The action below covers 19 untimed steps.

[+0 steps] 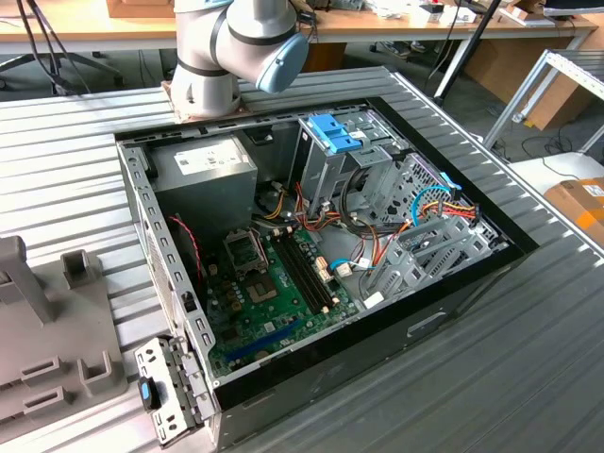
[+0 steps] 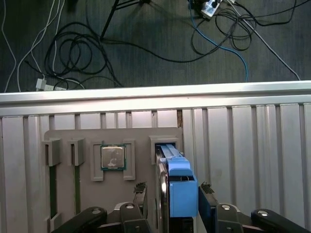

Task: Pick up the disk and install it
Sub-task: 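Pick up the disk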

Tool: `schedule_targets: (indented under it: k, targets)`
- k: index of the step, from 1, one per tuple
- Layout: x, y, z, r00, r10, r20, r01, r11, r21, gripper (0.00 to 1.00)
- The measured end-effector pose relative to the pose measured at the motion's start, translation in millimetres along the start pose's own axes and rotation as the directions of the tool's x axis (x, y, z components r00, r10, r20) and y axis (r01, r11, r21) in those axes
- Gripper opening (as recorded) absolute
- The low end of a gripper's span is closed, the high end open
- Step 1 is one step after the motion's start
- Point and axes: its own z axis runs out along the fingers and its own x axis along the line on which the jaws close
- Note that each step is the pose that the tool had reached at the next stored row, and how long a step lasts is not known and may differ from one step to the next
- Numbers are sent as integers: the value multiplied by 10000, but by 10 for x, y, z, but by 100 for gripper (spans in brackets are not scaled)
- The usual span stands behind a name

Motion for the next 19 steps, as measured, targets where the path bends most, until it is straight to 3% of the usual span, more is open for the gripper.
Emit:
schedule_targets:
  k: [3,6,12,19]
  targets:
    - [-2,6,2,10000,-2,55,2,10000,-3,54]
    - [-12,49,7,10000,-2,58,2,10000,-1,54]
    - [-35,50,58,10000,-4,62,4,10000,-4,54]
    - [-42,40,62,9999,-111,59,112,9999,-7,54]
